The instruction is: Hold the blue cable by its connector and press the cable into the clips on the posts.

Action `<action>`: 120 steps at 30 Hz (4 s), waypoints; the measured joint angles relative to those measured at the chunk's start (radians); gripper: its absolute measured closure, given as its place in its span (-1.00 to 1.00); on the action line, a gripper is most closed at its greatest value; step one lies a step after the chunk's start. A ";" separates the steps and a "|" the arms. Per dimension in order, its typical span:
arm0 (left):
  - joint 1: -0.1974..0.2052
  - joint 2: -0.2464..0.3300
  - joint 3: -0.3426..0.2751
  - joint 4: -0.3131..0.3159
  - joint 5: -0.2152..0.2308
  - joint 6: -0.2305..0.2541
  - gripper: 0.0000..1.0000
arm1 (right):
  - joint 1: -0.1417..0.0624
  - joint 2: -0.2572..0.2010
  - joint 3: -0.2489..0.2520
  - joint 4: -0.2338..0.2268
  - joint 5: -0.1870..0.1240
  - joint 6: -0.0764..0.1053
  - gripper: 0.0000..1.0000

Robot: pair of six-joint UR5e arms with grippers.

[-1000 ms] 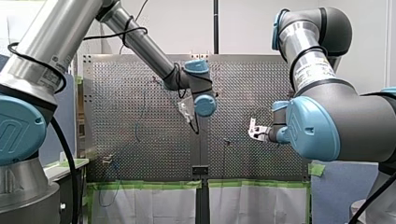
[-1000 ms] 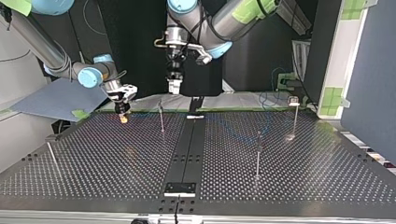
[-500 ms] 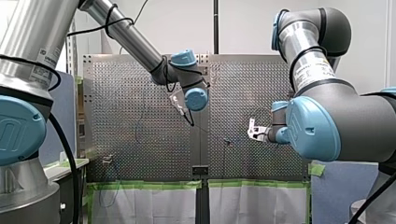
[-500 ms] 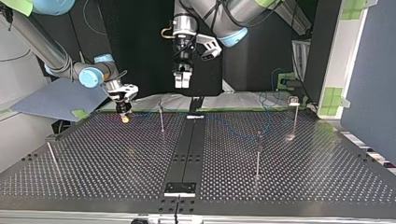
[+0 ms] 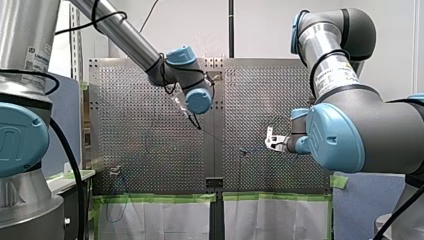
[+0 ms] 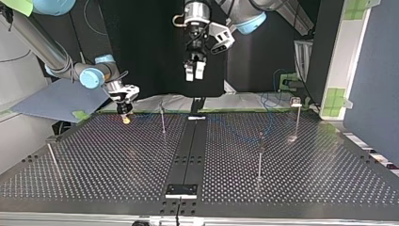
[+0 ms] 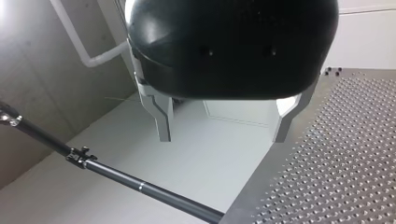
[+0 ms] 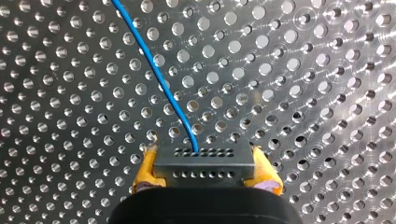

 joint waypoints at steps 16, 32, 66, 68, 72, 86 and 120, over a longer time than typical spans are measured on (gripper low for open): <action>0.000 0.015 -0.134 0.001 0.000 0.000 -1.00 | 0.002 0.000 0.000 0.001 0.000 0.000 1.00; 0.000 0.015 -0.273 0.001 0.000 0.000 -1.00 | 0.002 0.000 0.000 0.003 0.000 0.000 1.00; 0.001 0.015 -0.294 0.001 0.000 0.000 -1.00 | -0.001 0.000 0.000 0.020 -0.002 -0.008 1.00; 0.001 0.015 -0.294 0.001 0.000 0.000 -1.00 | -0.001 0.000 0.000 0.020 -0.002 -0.008 1.00; 0.001 0.015 -0.294 0.001 0.000 0.000 -1.00 | -0.001 0.000 0.000 0.020 -0.002 -0.008 1.00; 0.001 0.015 -0.294 0.001 0.000 0.000 -1.00 | -0.001 0.000 0.000 0.020 -0.002 -0.008 1.00; 0.001 0.015 -0.294 0.001 0.000 0.000 -1.00 | -0.001 0.000 0.000 0.020 -0.002 -0.008 1.00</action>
